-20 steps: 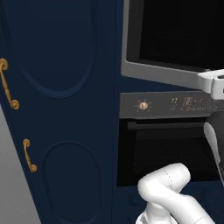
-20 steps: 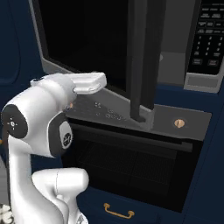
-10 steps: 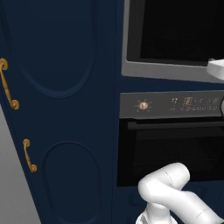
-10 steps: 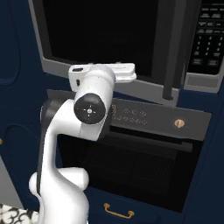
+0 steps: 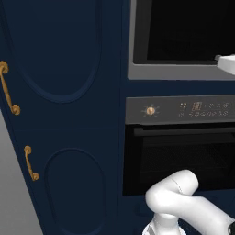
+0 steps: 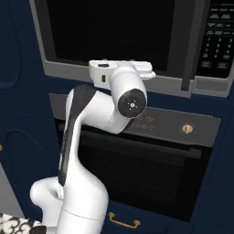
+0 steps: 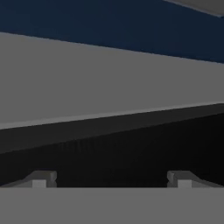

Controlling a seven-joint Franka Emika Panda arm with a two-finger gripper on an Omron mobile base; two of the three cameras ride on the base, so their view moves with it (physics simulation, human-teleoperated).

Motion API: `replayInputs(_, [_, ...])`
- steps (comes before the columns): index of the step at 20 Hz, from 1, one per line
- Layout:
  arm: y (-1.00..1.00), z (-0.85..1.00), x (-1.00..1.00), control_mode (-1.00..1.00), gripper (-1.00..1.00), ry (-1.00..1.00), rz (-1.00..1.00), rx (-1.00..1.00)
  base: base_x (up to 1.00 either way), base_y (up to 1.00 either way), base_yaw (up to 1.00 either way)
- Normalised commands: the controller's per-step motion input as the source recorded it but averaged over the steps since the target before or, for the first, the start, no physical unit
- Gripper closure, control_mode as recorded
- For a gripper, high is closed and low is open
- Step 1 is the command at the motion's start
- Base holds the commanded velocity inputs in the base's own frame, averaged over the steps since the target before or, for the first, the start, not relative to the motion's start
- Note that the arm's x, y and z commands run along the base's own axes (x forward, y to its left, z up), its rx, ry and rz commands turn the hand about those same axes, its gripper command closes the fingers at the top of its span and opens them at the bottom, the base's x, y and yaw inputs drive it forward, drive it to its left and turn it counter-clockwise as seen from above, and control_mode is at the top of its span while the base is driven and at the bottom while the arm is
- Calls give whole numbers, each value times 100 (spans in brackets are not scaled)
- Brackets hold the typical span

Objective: Pick the lemon wedge from the sink and place it in the bowl. Then pick the bowl and place it in the microwave. Then close the microwave door and press the start button.

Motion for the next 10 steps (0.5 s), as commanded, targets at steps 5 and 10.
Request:
replayInputs(5, [0, -19, 60, -100, -100, 0, 13, 14, 0, 0, 0])
replayInputs(10, [0, -23, 63, -100, -100, 0, 14, 15, 0, 0, 0])
